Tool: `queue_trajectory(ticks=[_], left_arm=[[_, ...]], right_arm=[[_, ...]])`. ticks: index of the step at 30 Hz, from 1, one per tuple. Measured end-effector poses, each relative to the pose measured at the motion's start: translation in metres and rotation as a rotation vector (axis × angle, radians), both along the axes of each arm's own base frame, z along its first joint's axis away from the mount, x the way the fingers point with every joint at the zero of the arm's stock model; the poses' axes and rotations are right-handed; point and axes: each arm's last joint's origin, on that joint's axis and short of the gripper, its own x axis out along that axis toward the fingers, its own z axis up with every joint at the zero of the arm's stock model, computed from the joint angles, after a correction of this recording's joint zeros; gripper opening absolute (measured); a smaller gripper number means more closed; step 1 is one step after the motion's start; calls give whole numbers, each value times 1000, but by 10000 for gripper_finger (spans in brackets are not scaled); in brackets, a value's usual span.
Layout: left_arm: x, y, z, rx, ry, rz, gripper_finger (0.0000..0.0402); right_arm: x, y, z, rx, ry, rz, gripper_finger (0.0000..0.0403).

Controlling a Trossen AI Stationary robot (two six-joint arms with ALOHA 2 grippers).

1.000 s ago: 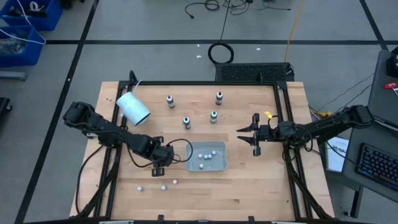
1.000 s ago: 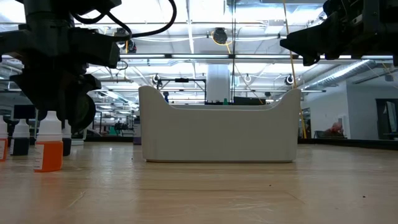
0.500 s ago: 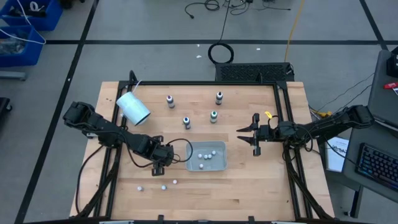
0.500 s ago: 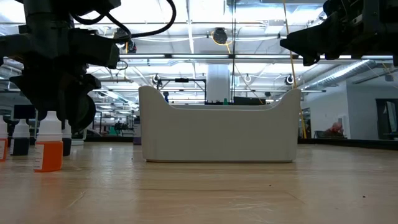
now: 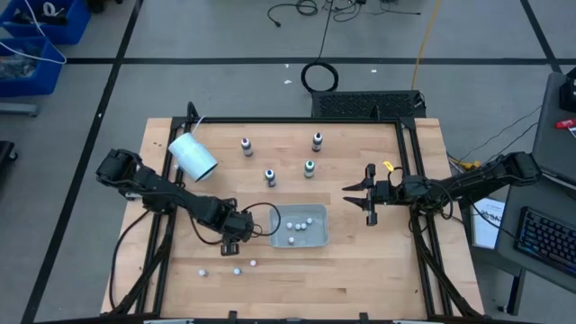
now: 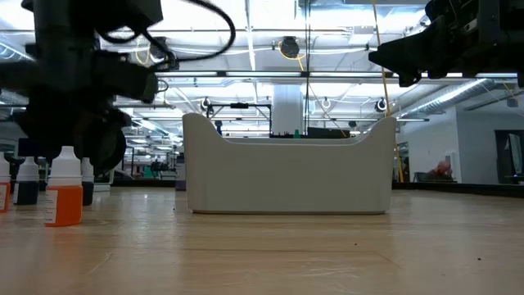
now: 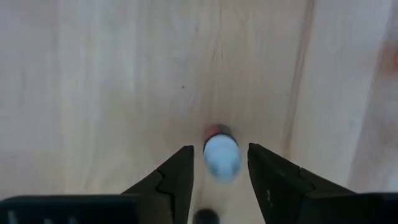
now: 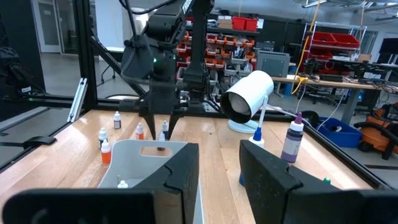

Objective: Pick & Place food coloring
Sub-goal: Put the red food coloring bottle into the bin

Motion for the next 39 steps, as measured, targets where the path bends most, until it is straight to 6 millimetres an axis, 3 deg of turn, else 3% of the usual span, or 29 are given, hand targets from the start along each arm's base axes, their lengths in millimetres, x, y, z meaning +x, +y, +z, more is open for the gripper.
queue_trajectory(ticks=[6, 16, 39], left_arm=[[1, 0, -6, 8, 27, -12, 165], [-2, 0, 5, -19, -6, -21, 158], [-1, 8, 5, -12, 12, 8, 153]], right_arm=[[0, 0, 0, 0, 0, 3, 105], [0, 0, 0, 0, 0, 2, 105], [0, 0, 0, 0, -1, 3, 104]])
